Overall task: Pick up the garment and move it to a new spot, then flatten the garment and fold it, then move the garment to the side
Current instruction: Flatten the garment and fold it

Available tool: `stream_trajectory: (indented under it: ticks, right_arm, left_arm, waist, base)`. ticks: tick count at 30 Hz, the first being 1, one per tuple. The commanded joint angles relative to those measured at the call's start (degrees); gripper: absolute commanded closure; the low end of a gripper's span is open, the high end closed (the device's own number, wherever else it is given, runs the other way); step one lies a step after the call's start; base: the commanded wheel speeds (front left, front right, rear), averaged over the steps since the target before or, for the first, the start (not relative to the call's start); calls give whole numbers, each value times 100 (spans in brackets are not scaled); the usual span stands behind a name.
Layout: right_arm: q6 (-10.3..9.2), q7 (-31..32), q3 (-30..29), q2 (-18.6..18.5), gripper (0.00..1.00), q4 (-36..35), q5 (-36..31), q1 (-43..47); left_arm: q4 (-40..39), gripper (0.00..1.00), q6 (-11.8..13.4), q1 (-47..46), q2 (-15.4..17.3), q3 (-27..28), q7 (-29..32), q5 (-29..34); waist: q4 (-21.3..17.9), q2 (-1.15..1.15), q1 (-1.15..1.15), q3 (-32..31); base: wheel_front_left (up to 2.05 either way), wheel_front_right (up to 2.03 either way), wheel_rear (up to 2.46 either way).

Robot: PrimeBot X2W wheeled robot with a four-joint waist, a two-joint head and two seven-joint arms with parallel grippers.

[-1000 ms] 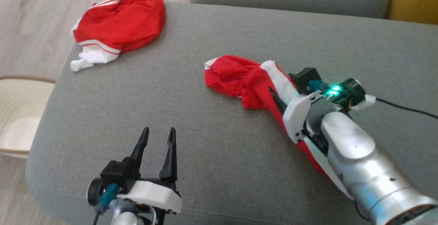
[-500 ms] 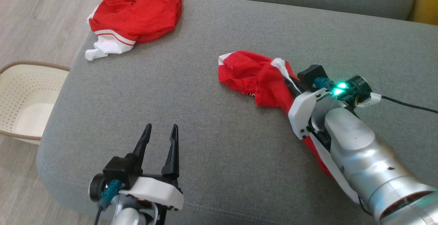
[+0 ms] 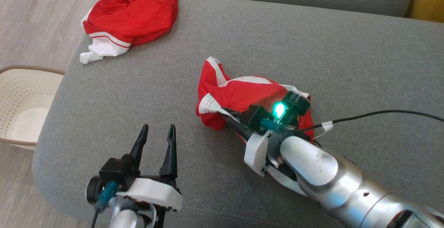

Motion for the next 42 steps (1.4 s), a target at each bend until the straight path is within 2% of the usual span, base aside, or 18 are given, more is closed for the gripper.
stream_trajectory:
  ticks: [1, 4, 5, 7, 8, 16, 21, 28, 36, 41, 42]
  right_arm:
    - [41, 1, 24, 110, 100, -139, 78, -52]
    - [41, -19, 172, 110, 100, -87, 179, -27]
    - [41, -34, 217, 110, 91, -80, 205, -19]
    - [41, -44, 299, 110, 43, -78, 285, 0]
    - [41, -61, 325, 110, 0, -87, 325, 2]
    - [41, -321, 149, 110, 0, -210, 722, -29]
    - [41, -478, -459, 103, 0, 50, 750, -117]
    - [41, -548, -1144, -301, 0, 443, 646, 12]
    - [41, -306, -1108, -473, 0, 466, 937, 407]
    - [41, 126, -940, -494, 0, 381, 1375, 589]
    - [41, 194, -908, -509, 3, 376, 1446, 586]
  left_arm:
    - [-195, 0, -16, -238, -17, 223, -71, 45]
    - [-190, 0, -16, -261, -17, 217, -71, 47]
    - [-191, 0, -12, -267, -17, 218, -71, 46]
    - [-190, 0, -2, -276, -17, 222, -71, 43]
    - [-190, 0, 4, -278, -17, 226, -71, 41]
    - [-212, 0, 20, -257, -17, 316, -71, 51]
    - [-260, 0, 47, -215, -17, 362, -71, 88]
    - [-310, 0, 43, -176, -17, 390, -71, 128]
    - [-303, 0, 7, -177, -17, 373, -71, 144]
    - [-266, 0, -14, -158, -17, 353, -71, 153]
    - [-265, 0, -15, -160, -17, 350, -71, 155]
  waist:
    - [9, 0, 0, 18]
    - [25, 0, 0, 60]
    - [28, 0, 0, 73]
    - [25, 0, 0, 94]
    - [17, 0, 0, 102]
    - [-249, 0, 0, 105]
    - [-467, 0, 0, 64]
    - [-637, 0, 0, 62]
    - [-612, 0, 0, 53]
    - [-525, 0, 0, 11]
    - [-505, 0, 0, 16]
  base:
    - [0, 0, 0]
    - [0, 0, 0]
    - [0, 0, 0]
    - [0, 0, 0]
    - [0, 0, 0]
    - [0, 0, 0]
    - [0, 0, 0]
    - [0, 0, 0]
    - [0, 0, 0]
    - [0, 0, 0]
    - [0, 0, 0]
